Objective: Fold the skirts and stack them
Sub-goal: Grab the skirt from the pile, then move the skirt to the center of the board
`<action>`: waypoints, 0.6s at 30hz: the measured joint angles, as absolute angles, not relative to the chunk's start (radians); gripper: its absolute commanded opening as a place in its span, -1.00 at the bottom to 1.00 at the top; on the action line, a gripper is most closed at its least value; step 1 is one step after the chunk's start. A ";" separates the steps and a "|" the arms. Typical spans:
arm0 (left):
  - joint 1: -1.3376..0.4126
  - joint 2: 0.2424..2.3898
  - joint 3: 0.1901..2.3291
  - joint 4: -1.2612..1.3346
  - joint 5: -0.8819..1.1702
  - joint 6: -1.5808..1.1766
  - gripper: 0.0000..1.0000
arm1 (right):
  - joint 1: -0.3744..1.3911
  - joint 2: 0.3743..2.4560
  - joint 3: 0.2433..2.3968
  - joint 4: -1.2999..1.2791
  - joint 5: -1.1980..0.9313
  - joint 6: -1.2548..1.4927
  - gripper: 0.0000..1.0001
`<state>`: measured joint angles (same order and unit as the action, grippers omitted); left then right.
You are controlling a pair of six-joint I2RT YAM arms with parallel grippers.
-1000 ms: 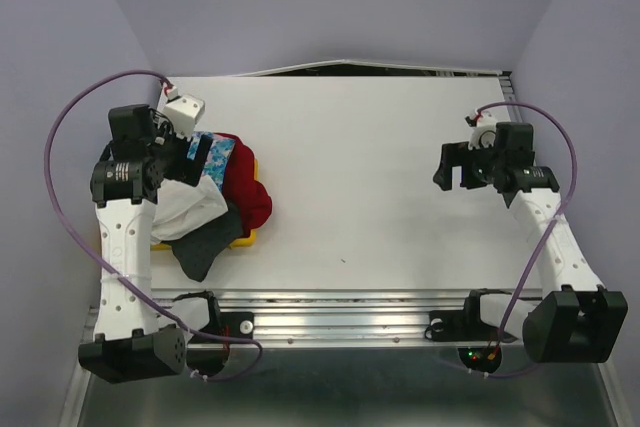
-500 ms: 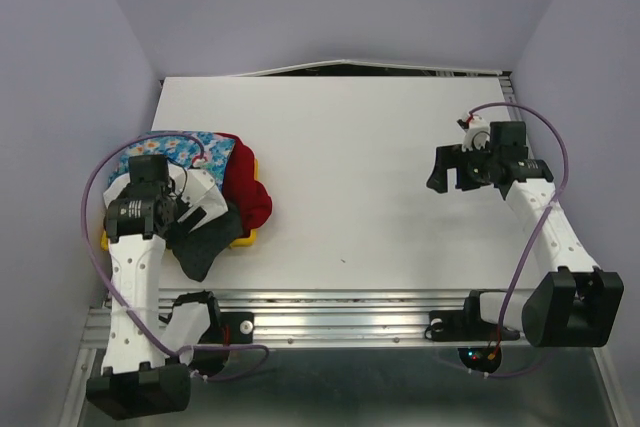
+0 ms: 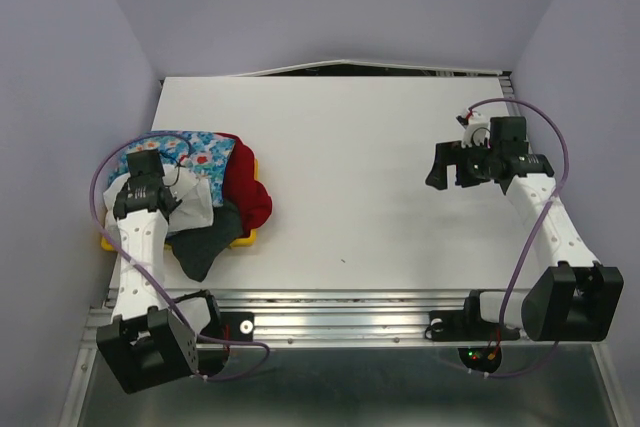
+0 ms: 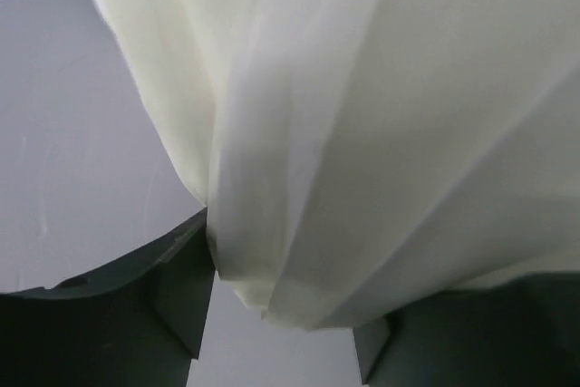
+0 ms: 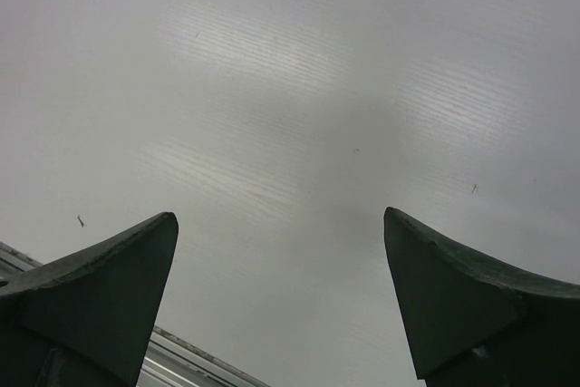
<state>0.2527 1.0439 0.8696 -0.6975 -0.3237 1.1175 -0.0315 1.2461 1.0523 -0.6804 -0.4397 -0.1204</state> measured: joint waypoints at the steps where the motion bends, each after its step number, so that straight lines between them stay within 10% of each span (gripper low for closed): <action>1: 0.253 1.036 0.881 -0.699 -0.323 1.117 -0.35 | -0.031 1.246 1.052 -0.682 -0.442 -0.120 1.00; 4: 0.253 1.011 0.967 -0.722 -0.314 1.116 -1.00 | -0.031 1.253 1.055 -0.684 -0.447 -0.120 1.00; 18: 0.219 1.149 1.806 -0.832 0.006 0.850 -1.00 | -0.031 1.306 1.134 -0.696 -0.476 -0.109 1.00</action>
